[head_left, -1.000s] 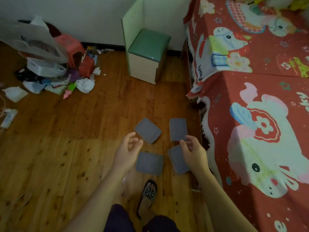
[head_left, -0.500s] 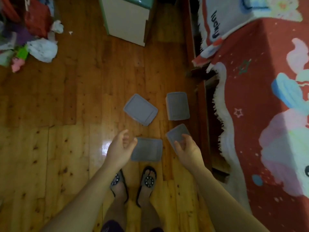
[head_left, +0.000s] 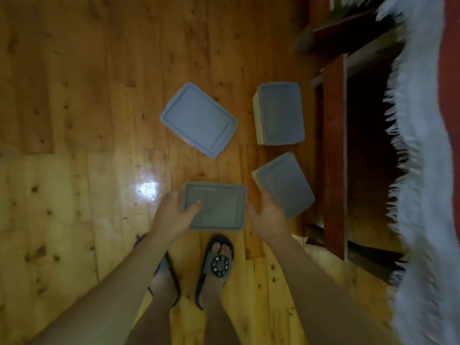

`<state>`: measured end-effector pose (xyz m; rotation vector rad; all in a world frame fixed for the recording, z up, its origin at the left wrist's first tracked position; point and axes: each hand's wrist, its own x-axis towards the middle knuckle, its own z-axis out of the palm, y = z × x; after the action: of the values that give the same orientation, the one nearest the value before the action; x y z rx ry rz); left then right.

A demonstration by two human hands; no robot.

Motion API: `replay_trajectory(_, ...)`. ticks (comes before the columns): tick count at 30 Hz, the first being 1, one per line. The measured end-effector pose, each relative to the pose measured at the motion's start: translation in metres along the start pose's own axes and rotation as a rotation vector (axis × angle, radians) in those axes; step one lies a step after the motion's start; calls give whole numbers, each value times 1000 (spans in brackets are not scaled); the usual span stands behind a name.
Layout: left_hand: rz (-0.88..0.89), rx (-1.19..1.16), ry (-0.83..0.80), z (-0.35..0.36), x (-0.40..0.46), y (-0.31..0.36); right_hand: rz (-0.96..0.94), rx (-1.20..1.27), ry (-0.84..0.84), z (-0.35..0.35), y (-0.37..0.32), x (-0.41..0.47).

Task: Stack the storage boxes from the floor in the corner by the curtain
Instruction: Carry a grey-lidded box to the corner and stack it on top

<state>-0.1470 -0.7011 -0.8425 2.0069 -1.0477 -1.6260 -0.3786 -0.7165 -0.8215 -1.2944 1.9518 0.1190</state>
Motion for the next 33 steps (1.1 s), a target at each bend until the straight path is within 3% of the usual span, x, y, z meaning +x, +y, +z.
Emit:
replay_trajectory(11,-118,149,-51,40,74,-87,54,-42,-110,62,51,57)
replay_trajectory(21,-38,67,-78,62,91,-114,88,127,-231,93,69,83)
replay_trajectory(33,-25,156,-76,64,98,-114,74,104,-203,100,73,91)
